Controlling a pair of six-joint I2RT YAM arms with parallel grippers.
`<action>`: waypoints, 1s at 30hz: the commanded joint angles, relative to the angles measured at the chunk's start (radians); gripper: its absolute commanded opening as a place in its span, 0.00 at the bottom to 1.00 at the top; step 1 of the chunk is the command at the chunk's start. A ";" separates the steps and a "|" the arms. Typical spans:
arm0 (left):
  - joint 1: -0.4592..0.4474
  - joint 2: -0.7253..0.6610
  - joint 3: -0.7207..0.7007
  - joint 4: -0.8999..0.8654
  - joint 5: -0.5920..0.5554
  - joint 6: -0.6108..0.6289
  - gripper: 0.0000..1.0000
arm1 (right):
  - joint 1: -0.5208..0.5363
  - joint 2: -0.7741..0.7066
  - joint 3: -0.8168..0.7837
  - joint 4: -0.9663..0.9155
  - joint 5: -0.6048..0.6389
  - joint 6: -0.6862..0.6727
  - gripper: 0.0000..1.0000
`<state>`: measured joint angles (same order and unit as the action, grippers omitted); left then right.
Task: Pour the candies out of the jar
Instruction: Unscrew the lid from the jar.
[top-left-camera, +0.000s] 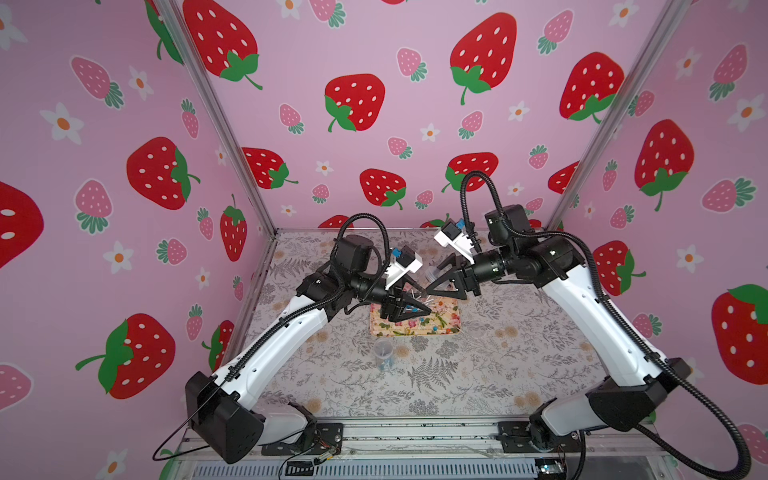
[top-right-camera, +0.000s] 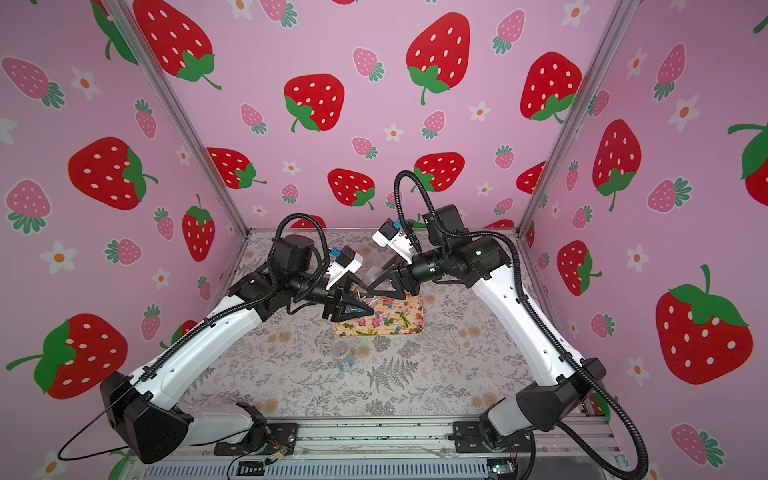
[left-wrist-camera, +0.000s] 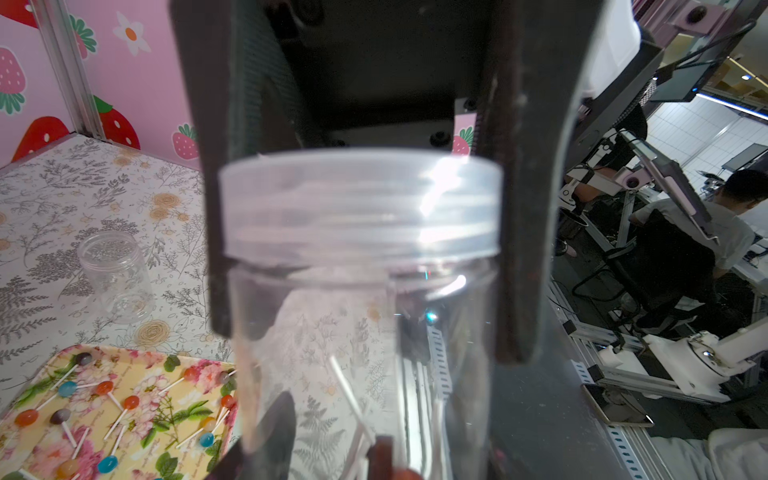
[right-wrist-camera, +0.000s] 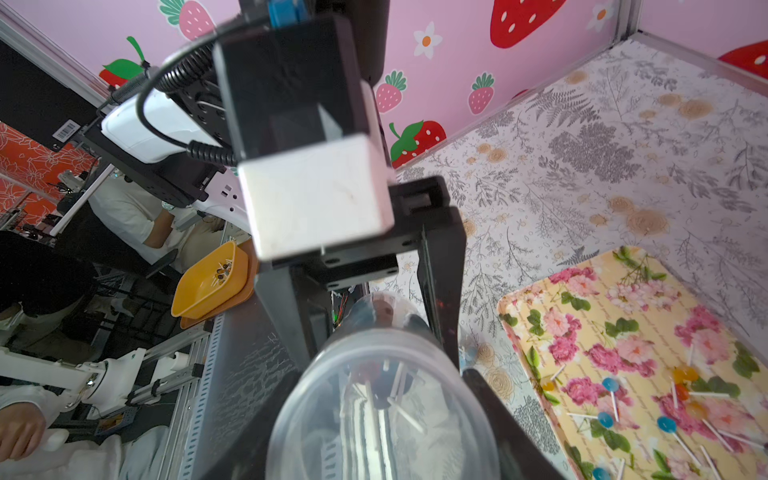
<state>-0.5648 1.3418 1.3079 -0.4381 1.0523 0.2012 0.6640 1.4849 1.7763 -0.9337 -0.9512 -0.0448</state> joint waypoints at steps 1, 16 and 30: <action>-0.024 0.009 0.027 0.003 0.034 0.028 0.67 | 0.008 -0.003 0.008 0.078 -0.050 -0.015 0.45; -0.025 -0.022 0.004 0.053 -0.046 -0.001 0.36 | 0.007 -0.028 -0.024 0.082 -0.025 -0.012 0.45; -0.030 -0.129 -0.182 0.312 -0.278 -0.141 0.34 | 0.007 -0.170 -0.260 0.511 0.174 0.329 0.92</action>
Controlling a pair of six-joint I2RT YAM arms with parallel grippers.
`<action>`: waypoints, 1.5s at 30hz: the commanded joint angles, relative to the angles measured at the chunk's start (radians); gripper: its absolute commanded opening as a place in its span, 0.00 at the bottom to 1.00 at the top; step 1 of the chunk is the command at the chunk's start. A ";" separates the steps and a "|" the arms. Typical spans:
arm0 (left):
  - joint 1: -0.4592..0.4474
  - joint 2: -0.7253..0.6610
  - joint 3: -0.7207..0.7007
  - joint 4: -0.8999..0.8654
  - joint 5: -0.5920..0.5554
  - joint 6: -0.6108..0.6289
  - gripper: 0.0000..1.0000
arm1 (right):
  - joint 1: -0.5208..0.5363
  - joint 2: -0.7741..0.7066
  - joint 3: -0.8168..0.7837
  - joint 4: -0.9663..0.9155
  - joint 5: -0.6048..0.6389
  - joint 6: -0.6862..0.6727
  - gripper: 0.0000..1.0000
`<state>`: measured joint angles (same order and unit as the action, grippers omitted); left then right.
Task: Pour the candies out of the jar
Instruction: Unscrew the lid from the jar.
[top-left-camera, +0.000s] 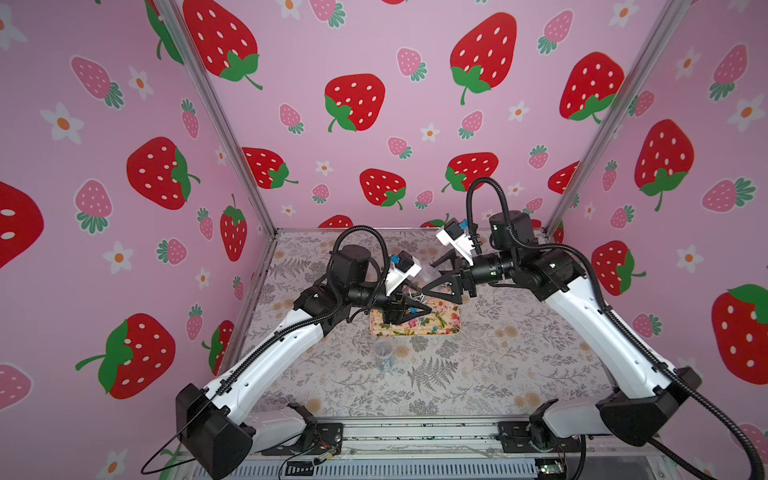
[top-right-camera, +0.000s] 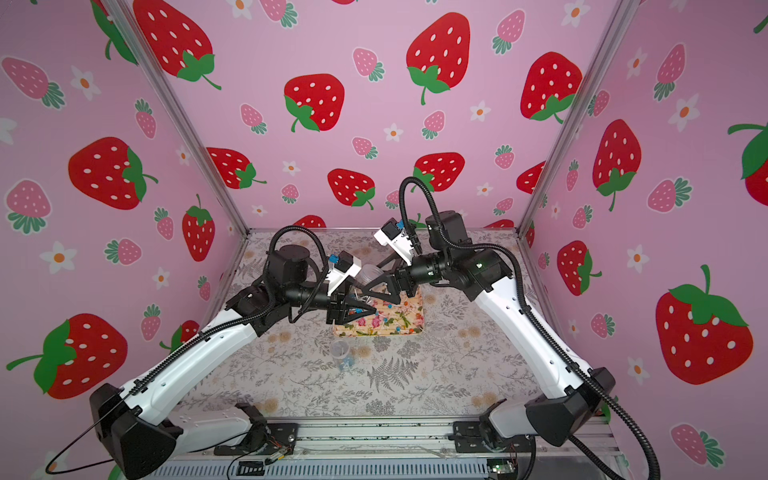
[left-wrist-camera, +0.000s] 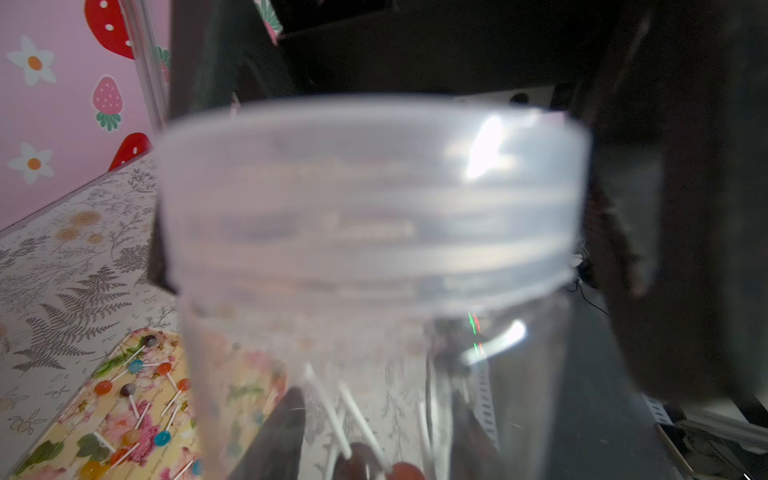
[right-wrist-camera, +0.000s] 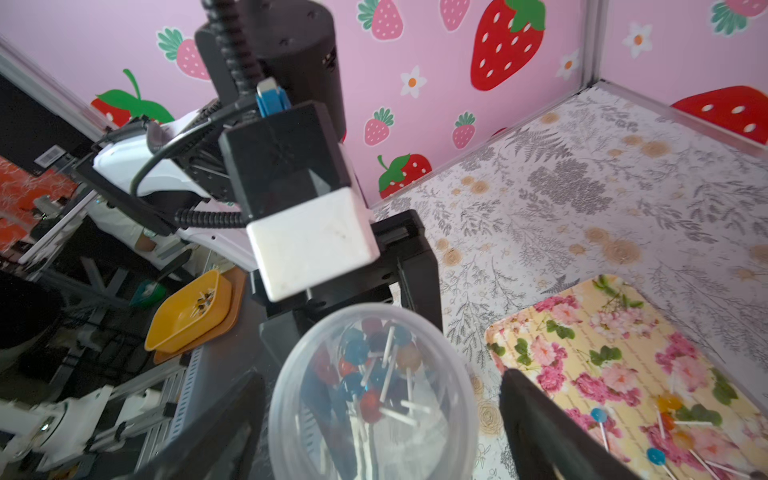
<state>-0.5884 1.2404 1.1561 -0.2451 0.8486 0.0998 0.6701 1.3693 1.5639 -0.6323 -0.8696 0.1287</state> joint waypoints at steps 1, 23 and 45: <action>-0.008 -0.035 -0.044 0.140 -0.094 -0.047 0.34 | 0.000 -0.071 -0.073 0.255 0.134 0.200 0.92; -0.031 -0.059 -0.073 0.185 -0.218 -0.035 0.34 | 0.042 -0.072 -0.136 0.368 0.306 0.398 0.89; -0.030 -0.058 -0.070 0.176 -0.231 -0.028 0.34 | 0.065 -0.094 -0.163 0.346 0.277 0.384 0.86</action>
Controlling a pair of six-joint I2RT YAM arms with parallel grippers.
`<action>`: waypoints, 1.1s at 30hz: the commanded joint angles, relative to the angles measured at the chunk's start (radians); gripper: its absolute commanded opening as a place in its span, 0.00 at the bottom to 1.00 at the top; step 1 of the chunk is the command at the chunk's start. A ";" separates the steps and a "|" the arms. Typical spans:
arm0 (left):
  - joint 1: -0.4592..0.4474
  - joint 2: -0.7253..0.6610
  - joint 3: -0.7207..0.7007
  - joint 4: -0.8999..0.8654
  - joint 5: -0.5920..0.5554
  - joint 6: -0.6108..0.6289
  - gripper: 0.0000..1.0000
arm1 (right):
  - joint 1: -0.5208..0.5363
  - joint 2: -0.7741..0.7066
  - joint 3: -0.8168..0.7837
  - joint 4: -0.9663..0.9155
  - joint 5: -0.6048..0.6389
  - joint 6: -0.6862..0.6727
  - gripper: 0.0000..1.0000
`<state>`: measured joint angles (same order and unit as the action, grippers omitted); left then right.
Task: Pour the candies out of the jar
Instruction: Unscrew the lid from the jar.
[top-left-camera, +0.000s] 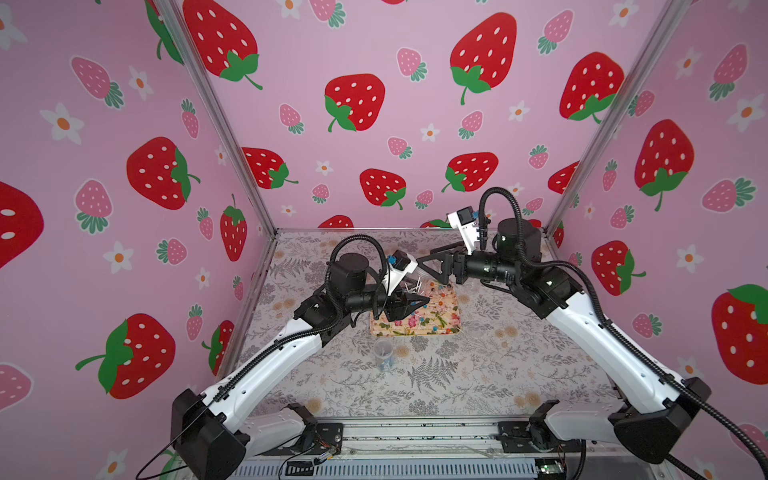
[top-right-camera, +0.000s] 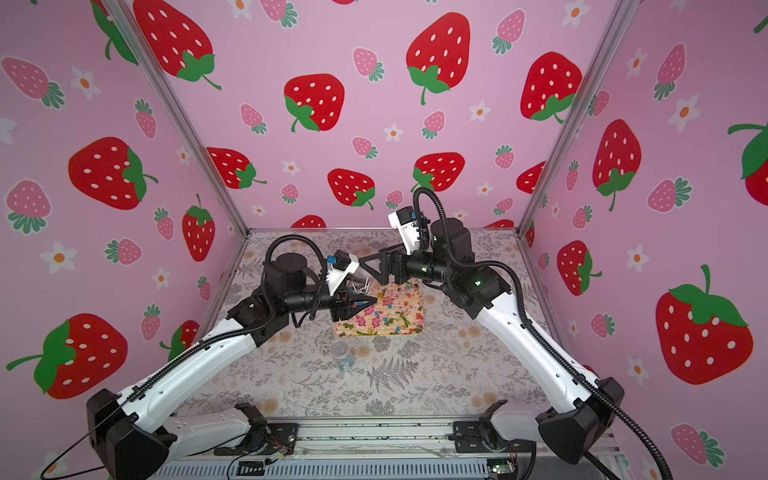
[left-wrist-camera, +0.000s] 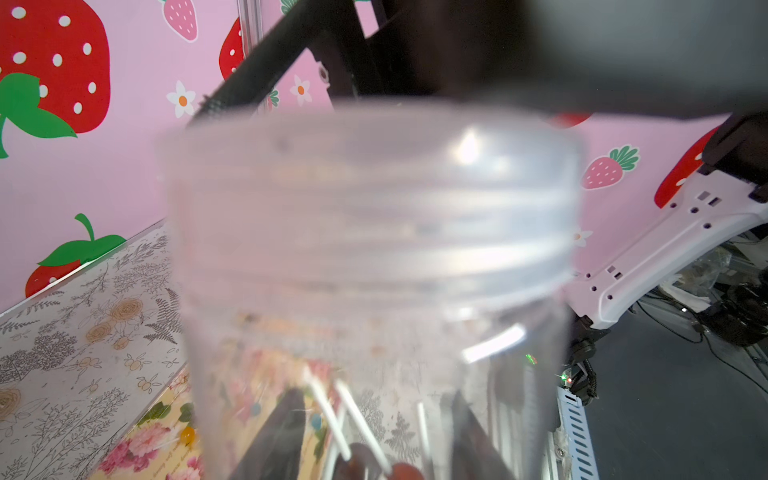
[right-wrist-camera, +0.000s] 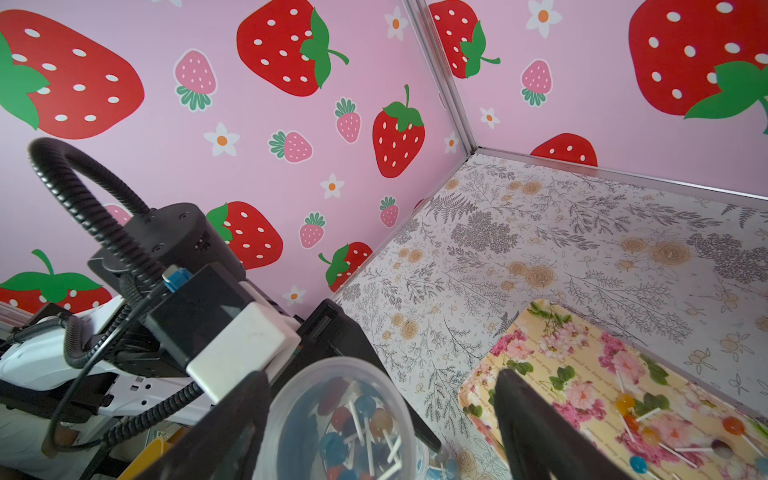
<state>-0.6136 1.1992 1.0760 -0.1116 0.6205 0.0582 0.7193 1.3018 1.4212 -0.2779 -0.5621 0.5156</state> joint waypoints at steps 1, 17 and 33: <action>-0.005 -0.016 0.011 0.041 -0.001 0.011 0.34 | 0.016 -0.030 -0.022 -0.009 -0.033 -0.003 0.86; -0.005 -0.016 0.025 0.024 0.084 0.003 0.34 | 0.000 -0.045 -0.027 0.010 -0.090 -0.109 0.87; -0.005 -0.038 0.032 0.012 0.090 0.003 0.34 | -0.018 0.007 0.029 0.002 -0.165 -0.155 0.73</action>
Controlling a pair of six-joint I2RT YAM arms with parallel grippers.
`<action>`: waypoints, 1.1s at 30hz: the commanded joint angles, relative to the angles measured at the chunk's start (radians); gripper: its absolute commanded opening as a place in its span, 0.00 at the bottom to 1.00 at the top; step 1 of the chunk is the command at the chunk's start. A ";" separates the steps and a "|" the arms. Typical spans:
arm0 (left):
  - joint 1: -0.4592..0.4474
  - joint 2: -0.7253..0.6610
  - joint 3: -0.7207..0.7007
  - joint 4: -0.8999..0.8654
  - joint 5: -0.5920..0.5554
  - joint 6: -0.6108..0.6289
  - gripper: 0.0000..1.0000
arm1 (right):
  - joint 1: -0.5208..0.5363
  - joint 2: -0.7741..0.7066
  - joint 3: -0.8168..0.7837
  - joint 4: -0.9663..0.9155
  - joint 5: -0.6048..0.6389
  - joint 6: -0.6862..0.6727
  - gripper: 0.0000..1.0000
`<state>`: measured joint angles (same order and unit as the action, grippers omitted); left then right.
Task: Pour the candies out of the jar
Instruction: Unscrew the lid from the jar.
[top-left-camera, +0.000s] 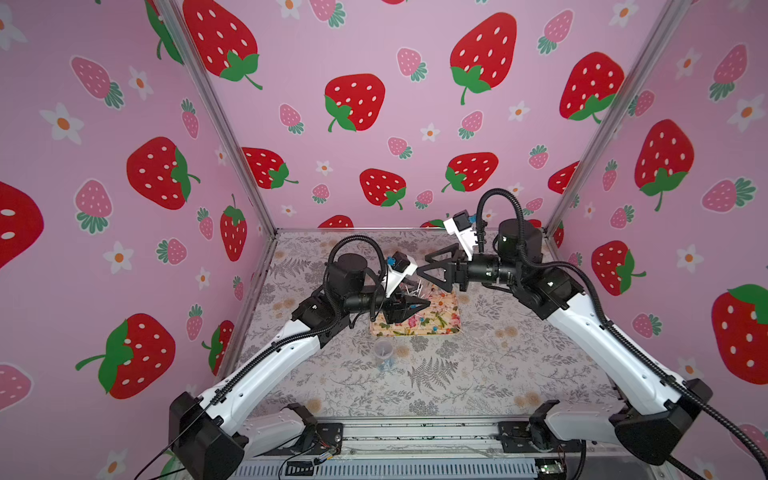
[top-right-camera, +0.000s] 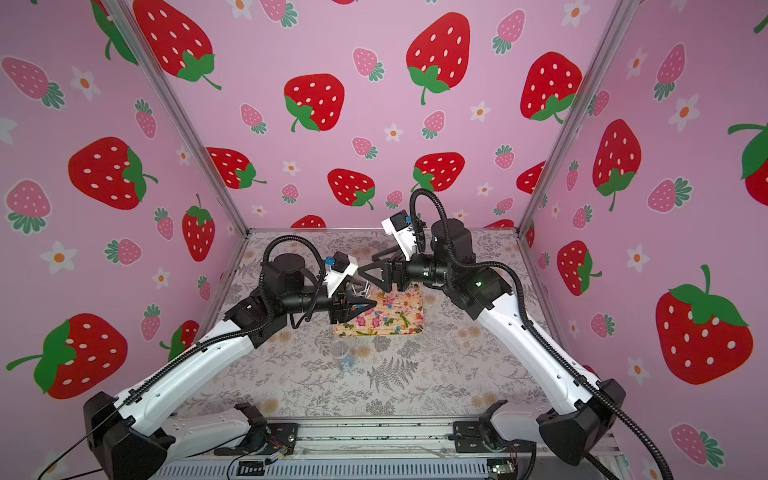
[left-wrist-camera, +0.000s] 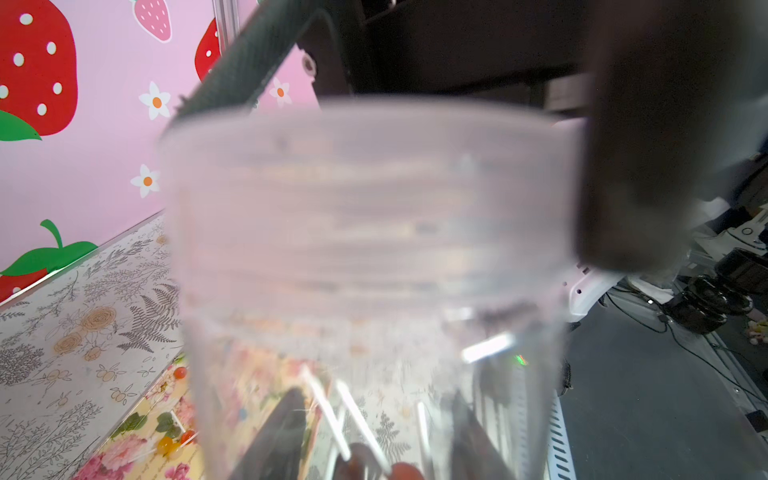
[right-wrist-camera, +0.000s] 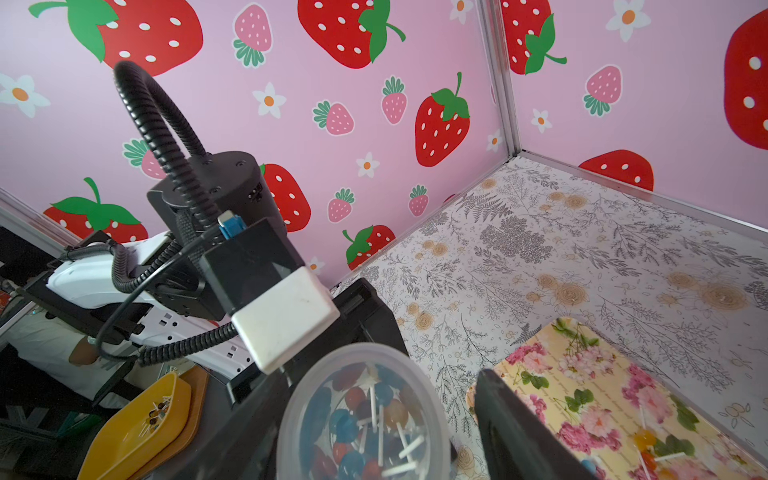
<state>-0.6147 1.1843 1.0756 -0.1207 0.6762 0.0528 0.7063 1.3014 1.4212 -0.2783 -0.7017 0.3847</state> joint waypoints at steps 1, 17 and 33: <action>-0.003 -0.023 0.032 0.023 0.033 0.008 0.34 | -0.005 0.008 0.030 -0.001 -0.029 -0.027 0.74; -0.003 -0.058 0.052 0.027 0.152 -0.057 0.34 | -0.083 0.028 0.134 -0.016 -0.263 -0.176 0.52; -0.003 -0.042 0.114 0.058 0.363 -0.189 0.35 | -0.096 0.127 0.377 -0.058 -0.601 -0.501 0.53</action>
<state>-0.6220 1.1572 1.1587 -0.0120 0.9447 -0.1154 0.6491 1.4361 1.7359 -0.3843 -1.2419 -0.0120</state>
